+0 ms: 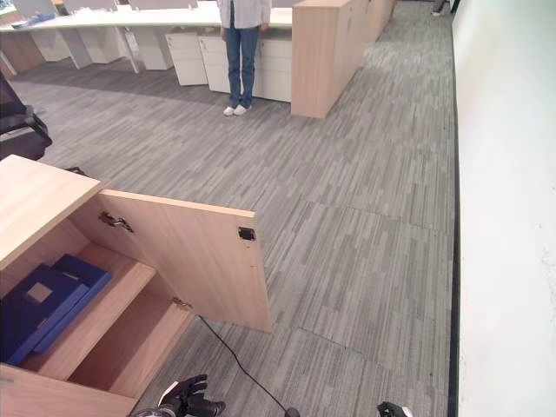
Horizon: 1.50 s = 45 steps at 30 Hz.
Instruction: Put the empty folder in the office cabinet
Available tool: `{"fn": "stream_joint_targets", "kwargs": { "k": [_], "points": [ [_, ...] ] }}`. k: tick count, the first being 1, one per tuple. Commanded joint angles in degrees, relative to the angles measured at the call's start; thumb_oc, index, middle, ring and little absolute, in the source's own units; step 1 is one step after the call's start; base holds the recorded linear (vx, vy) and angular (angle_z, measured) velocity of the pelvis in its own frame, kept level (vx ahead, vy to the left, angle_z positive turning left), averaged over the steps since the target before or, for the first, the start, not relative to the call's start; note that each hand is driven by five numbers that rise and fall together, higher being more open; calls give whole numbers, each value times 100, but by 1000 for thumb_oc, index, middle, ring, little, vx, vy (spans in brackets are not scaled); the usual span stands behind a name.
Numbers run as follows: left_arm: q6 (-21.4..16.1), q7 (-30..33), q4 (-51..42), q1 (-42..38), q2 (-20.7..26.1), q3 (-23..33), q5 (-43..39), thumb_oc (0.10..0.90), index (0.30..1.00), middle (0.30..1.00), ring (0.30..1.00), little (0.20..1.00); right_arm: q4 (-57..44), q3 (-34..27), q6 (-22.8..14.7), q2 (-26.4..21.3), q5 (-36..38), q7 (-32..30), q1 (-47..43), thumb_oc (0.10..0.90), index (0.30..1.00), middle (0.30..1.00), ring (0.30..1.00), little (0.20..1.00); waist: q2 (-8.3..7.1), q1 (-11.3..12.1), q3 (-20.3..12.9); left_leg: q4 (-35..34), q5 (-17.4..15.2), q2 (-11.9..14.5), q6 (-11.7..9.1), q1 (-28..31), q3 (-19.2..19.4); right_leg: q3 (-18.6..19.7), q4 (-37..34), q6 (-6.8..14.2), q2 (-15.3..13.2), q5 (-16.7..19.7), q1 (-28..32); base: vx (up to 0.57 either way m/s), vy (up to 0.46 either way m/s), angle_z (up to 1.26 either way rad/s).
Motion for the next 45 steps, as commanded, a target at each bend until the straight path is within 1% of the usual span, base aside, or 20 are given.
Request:
{"fn": "stream_joint_targets", "kwargs": {
  "k": [1,2,3,7,10,11,12,13,14,15,17,22,24,28,29,34,35,38,42,45],
  "points": [
    [-132,40,120,-113,233,76,410,800,900,900,900,900,66,-65,-251,-61,95,-21,-297,800,900,900,900,900,92,94,149,439,-124,-64,448,-81,79,-136,332,961,-391,-733,323,144,10,-19],
    [-104,43,207,-18,271,129,547,800,900,900,900,900,120,-103,-240,-58,91,-6,-290,800,900,900,900,900,109,105,42,200,-286,-111,492,130,95,-178,307,980,-411,-728,381,132,53,-9],
    [-84,41,250,25,298,136,619,800,900,900,900,900,138,-118,-244,-52,85,-2,-293,800,900,900,900,900,116,106,-13,75,-335,-135,508,253,113,-210,304,990,-426,-720,417,157,63,-5],
    [-68,98,218,125,383,181,700,800,900,900,900,900,39,-192,-254,-108,185,-3,-422,800,900,900,900,900,109,150,-160,-377,-361,-209,573,640,130,-285,302,1055,-463,-693,493,80,75,9],
    [-68,113,175,125,420,176,687,800,900,900,900,900,-20,-280,-262,-268,272,-19,-616,800,900,900,900,900,92,194,-214,-499,-364,-242,608,712,132,-320,283,1099,-491,-678,521,30,69,15],
    [-88,97,134,156,500,186,648,800,900,900,900,900,-38,-361,-271,-454,335,-42,-826,800,900,900,900,900,73,246,-266,-567,-371,-274,631,742,108,-348,276,1122,-508,-670,536,13,42,8],
    [-87,96,132,155,500,187,647,800,900,900,900,900,-34,-361,-272,-456,336,-41,-831,800,900,900,900,900,74,245,-263,-569,-371,-275,631,745,107,-349,276,1123,-509,-670,539,26,97,7],
    [-102,68,108,177,566,168,631,800,900,900,900,900,-47,-435,-275,-685,417,-56,-1123,800,900,900,900,900,53,313,-306,-618,-388,-301,661,780,74,-380,271,1151,-537,-664,559,14,56,7],
    [-102,68,108,174,564,169,630,800,900,900,900,900,-40,-434,-277,-688,418,-54,-1130,800,900,900,900,900,55,312,-300,-618,-389,-302,662,784,73,-381,270,1152,-538,-665,563,12,104,10],
    [-122,46,81,206,625,115,645,800,900,900,900,900,-47,-427,-292,-904,464,-80,-1488,800,900,900,900,900,21,389,-338,-642,-409,-323,682,799,45,-401,258,1174,-560,-649,585,2,69,14],
    [-140,18,62,242,665,58,623,800,900,900,900,900,-98,-339,-319,-1100,530,-111,-2021,800,900,900,900,900,-21,487,-371,-660,-433,-349,711,806,12,-429,243,1197,-584,-630,605,-18,91,16],
    [-143,-8,91,297,667,10,601,800,900,900,900,900,-127,-217,-360,-1190,648,-155,-2590,800,900,900,900,900,-56,605,-409,-677,-455,-375,735,822,-24,-465,215,1223,-601,-608,632,-9,48,6],
    [-134,-27,106,378,694,-63,595,800,900,900,900,900,-101,-51,-387,-1330,676,-193,-3148,800,900,900,900,900,-92,743,-455,-694,-459,-394,747,812,-80,-515,185,1240,-616,-595,647,-10,53,1],
    [-138,-19,98,416,707,-85,571,800,900,900,900,900,-116,96,-416,-1403,741,-225,-3642,800,900,900,900,900,-112,830,-464,-696,-455,-408,754,789,-125,-545,170,1244,-625,-586,667,-7,25,12],
    [-137,-13,75,441,714,-116,541,800,900,900,900,900,-118,171,-434,-1427,781,-233,-3912,800,900,900,900,900,-126,900,-469,-698,-448,-414,759,770,-157,-571,156,1246,-628,-583,681,-17,15,12],
    [-133,2,53,481,715,-178,494,800,900,900,900,900,-91,372,-439,-1352,821,-239,-4410,800,900,900,900,900,-123,1014,-460,-707,-430,-432,763,743,-232,-649,127,1242,-631,-571,705,-18,12,12],
    [-142,15,51,506,711,-208,458,800,900,900,900,900,-148,508,-456,-1202,801,-256,-4615,800,900,900,900,900,-123,1074,-456,-716,-414,-435,762,723,-254,-679,99,1246,-631,-548,709,-23,1,10],
    [-145,29,34,522,690,-244,435,800,900,900,900,900,-230,679,-465,-997,781,-251,-4846,800,900,900,900,900,-110,1138,-454,-736,-383,-439,754,679,-271,-713,72,1242,-626,-540,685,-25,4,5],
    [-133,78,-67,507,583,-346,385,800,900,900,900,900,-330,840,-476,-645,792,-230,-4945,800,900,900,900,900,-86,1205,-435,-755,-357,-436,743,646,-280,-749,47,1240,-613,-540,678,-9,-6,8],
    [-139,85,-112,502,553,-402,363,800,900,900,900,900,-338,884,-469,-525,783,-223,-4966,800,900,900,900,900,-71,1231,-412,-757,-345,-436,738,628,-320,-778,42,1235,-609,-546,687,-7,-3,2]
  ]
}}
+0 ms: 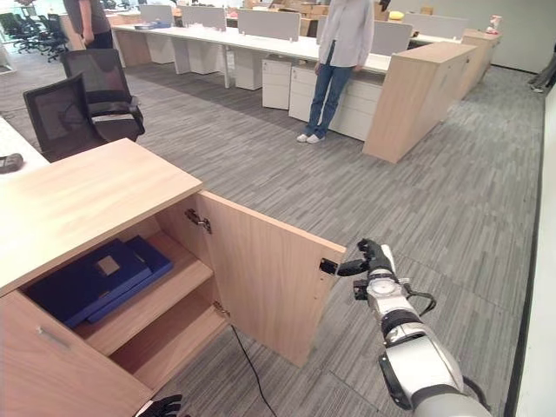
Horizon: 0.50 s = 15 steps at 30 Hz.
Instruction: Put the empty folder in the office cabinet
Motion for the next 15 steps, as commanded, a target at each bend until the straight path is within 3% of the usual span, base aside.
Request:
{"fn": "stream_joint_targets", "kwargs": {
  "k": [1,9,15],
  "points": [
    [-108,5,34,-204,21,-562,-61,800,900,900,900,900,-238,297,-463,-30,156,-30,-972,800,900,900,900,900,-122,215,78,0,-386,204,-255,207,46,-135,90,461,-283,-167,-23,0,0,0],
    [-92,20,-45,-259,-6,-623,-39,800,900,900,900,900,-376,391,-449,317,191,41,-640,800,900,900,900,900,-57,224,122,20,-350,201,-259,162,-81,-219,121,417,-265,-208,5,-5,-9,7],
    [-57,60,-56,-273,-65,-591,18,800,900,900,900,900,-1134,544,-559,586,521,240,-90,800,900,900,900,900,-13,149,176,38,-326,223,-284,148,-102,-247,162,385,-238,-241,-9,-10,-9,2]
  ]
}}
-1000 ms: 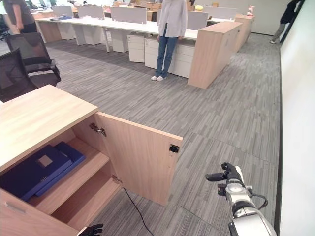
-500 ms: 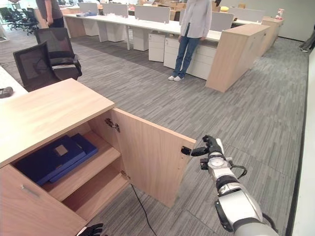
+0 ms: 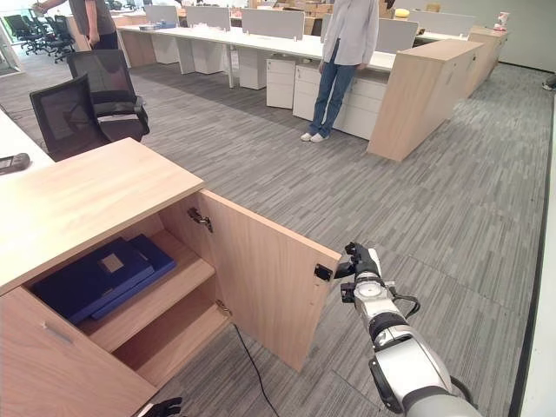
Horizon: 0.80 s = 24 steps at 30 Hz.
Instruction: Put the empty folder in the office cabinet
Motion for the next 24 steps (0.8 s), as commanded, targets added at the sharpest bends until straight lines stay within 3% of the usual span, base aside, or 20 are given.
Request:
{"fn": "stream_joint_targets", "kwargs": {
  "k": [1,5,8,11,19,20,21,23,24],
  "points": [
    [-92,-23,9,-321,-57,-411,114,800,900,900,900,900,-853,344,-551,343,218,360,-264,800,900,900,900,900,-123,261,175,40,-383,169,-238,219,84,-102,169,414,-322,-214,-16,0,0,0],
    [-75,13,43,-320,-58,-290,145,800,900,900,900,900,-1652,490,-607,386,329,483,217,800,900,900,900,900,-104,185,195,43,-374,190,-257,222,107,-105,190,406,-317,-226,-35,-6,-7,-1],
    [-64,67,107,-322,-50,-39,207,800,900,900,900,900,-3050,673,-668,200,353,791,998,800,900,900,900,900,-92,70,223,49,-340,223,-308,204,109,-129,229,383,-301,-265,-57,-26,-34,-3],
    [-51,87,189,-369,-33,130,302,800,900,900,900,900,-3804,853,-707,51,327,1100,1554,800,900,900,900,900,-89,32,234,53,-287,257,-376,162,67,-192,228,364,-290,-286,-56,-19,-42,8],
    [-74,112,269,-537,41,442,321,800,900,900,900,900,-4610,1378,-699,-205,27,1573,2112,800,900,900,900,900,-74,170,427,158,27,310,-676,-328,-205,-571,115,339,-302,-306,-75,-68,-43,27],
    [-73,143,272,-615,38,442,309,800,900,900,900,900,-4577,1416,-716,-178,24,1543,2081,800,900,900,900,900,-101,170,521,393,46,332,-707,-569,-50,-690,111,357,-377,-288,-106,-193,41,70],
    [-63,152,281,-671,33,453,321,800,900,900,900,900,-4585,1457,-729,-193,-18,1513,2050,800,900,900,900,900,-134,93,601,661,64,437,-693,-719,360,-832,135,365,-465,-263,-145,-208,66,96],
    [-14,99,300,-738,46,478,433,800,900,900,900,900,-4589,1499,-717,-159,-64,1488,2058,800,900,900,900,900,-227,-186,616,1045,27,980,-644,-640,1870,-1204,213,376,-636,-213,-234,-194,39,101],
    [6,58,314,-694,69,457,540,800,900,900,900,900,-4623,1518,-691,-109,-59,1494,2089,800,900,900,900,900,-243,-257,598,1280,-33,1175,-638,-555,2376,-1350,234,333,-667,-211,-263,-159,-17,96]
  ]
}}
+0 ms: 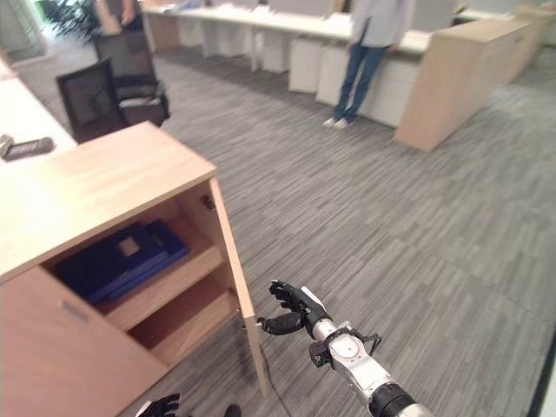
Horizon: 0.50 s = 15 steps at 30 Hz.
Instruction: Put the empty folder in the office cabinet
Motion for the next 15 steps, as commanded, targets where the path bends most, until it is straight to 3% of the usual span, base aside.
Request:
{"fn": "stream_joint_targets", "kwargs": {
  "k": [1,4,6,9,12,13,14,15],
  "points": [
    [-56,-45,186,-110,314,-341,414,800,900,900,900,900,-807,-106,-484,413,-43,68,-382,800,900,900,900,900,-342,-285,-8,1326,57,905,-286,366,1497,-33,219,570,-642,-272,-114,-110,2,121],
    [-37,-39,291,-5,339,-349,576,800,900,900,900,900,-827,-151,-459,480,-72,67,-328,800,900,900,900,900,-319,-305,-82,1330,-174,772,-309,546,1391,-177,257,536,-677,-256,-56,-15,62,101],
    [25,-37,411,113,353,-332,768,800,900,900,900,900,-812,-309,-437,608,94,44,-214,800,900,900,900,900,-237,-295,-240,778,-291,533,-194,850,1366,-517,374,579,-732,-209,21,65,168,98],
    [44,-45,382,114,433,-369,840,800,900,900,900,900,-705,-468,-451,744,298,-50,-219,800,900,900,900,900,-281,-153,-271,640,-321,342,-42,832,1161,-704,667,627,-889,-210,71,66,183,98],
    [47,-54,301,67,515,-420,811,800,900,900,900,900,-507,-742,-527,840,379,-275,-379,800,900,900,900,900,-283,-8,-272,487,-555,88,169,906,816,-786,1506,809,-1210,-357,-72,83,227,54],
    [38,-46,279,76,536,-423,814,800,900,900,900,900,-435,-863,-552,902,410,-346,-431,800,900,900,900,900,-257,5,-244,448,-506,10,312,904,856,-898,1932,840,-1428,-164,-275,-12,206,68],
    [39,-46,279,74,538,-423,814,800,900,900,900,900,-430,-864,-554,905,410,-345,-436,800,900,900,900,900,-272,9,-244,442,-507,-12,324,903,862,-885,1976,854,-1462,-180,-300,17,278,85],
    [31,2,249,76,589,-408,744,800,900,900,900,900,-214,-1188,-623,1011,527,-592,-595,800,900,900,900,900,-232,2,-152,280,-523,-213,508,1035,696,-589,2797,1228,-1818,478,-645,50,176,65]
  ]
}}
